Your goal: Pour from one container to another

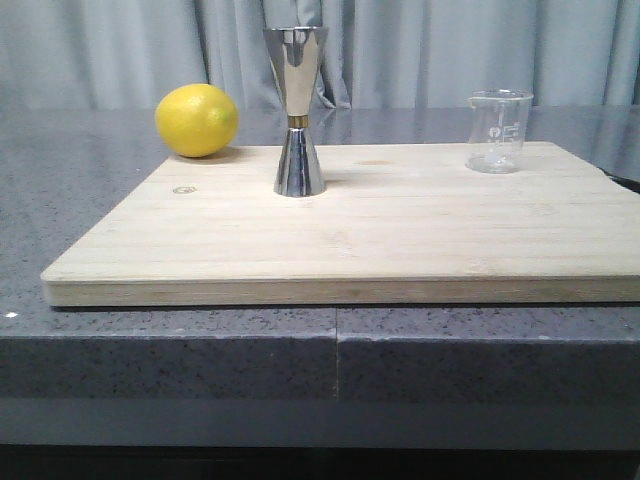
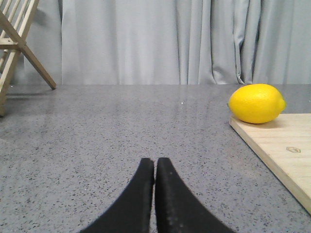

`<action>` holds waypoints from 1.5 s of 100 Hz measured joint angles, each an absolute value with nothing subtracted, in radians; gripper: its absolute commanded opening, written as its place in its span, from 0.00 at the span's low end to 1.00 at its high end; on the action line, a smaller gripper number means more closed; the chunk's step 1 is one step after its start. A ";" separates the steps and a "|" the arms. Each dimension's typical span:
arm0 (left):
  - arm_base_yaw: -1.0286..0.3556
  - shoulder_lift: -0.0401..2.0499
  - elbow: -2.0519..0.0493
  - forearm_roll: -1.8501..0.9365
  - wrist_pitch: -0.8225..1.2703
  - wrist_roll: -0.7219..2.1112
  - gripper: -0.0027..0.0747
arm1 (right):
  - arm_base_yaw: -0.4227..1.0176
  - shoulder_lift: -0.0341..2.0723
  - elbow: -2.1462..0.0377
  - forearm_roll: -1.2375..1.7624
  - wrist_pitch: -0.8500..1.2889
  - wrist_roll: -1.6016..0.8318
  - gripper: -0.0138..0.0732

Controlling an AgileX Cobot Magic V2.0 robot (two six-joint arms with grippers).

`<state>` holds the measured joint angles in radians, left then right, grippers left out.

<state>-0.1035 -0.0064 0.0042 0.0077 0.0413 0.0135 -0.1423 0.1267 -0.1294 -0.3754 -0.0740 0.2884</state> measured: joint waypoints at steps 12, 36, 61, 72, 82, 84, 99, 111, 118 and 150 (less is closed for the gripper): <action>-0.103 -0.006 0.004 0.008 0.041 0.015 0.01 | -0.135 0.127 -0.129 -0.375 -0.074 0.288 0.08; -0.103 -0.006 0.004 0.008 0.041 0.017 0.01 | -0.074 0.124 -0.086 -0.350 -0.076 0.279 0.08; -0.103 -0.006 0.004 0.008 0.041 0.017 0.01 | -0.047 0.097 0.010 -0.152 -0.060 0.237 0.08; -0.103 -0.006 0.004 0.008 0.041 0.017 0.01 | -0.047 0.044 0.010 -0.132 -0.058 0.233 0.08; -0.103 -0.006 0.004 0.008 0.041 0.017 0.01 | -0.047 -0.002 0.010 -0.126 -0.034 0.233 0.08; -0.103 -0.006 0.004 0.008 0.041 0.017 0.01 | -0.047 -0.004 0.010 -0.126 -0.029 0.233 0.08; -0.103 -0.006 0.004 0.008 0.041 0.017 0.01 | -0.047 -0.006 0.010 -0.126 0.008 0.233 0.08; -0.103 -0.006 0.004 0.008 0.041 0.017 0.01 | -0.047 -0.008 0.010 -0.123 0.025 0.233 0.08; -0.103 -0.006 0.004 0.008 0.041 0.017 0.01 | -0.047 -0.008 0.010 -0.121 0.029 0.233 0.08; -0.103 -0.006 0.004 0.008 0.041 0.017 0.01 | -0.047 -0.010 0.010 -0.121 0.031 0.233 0.08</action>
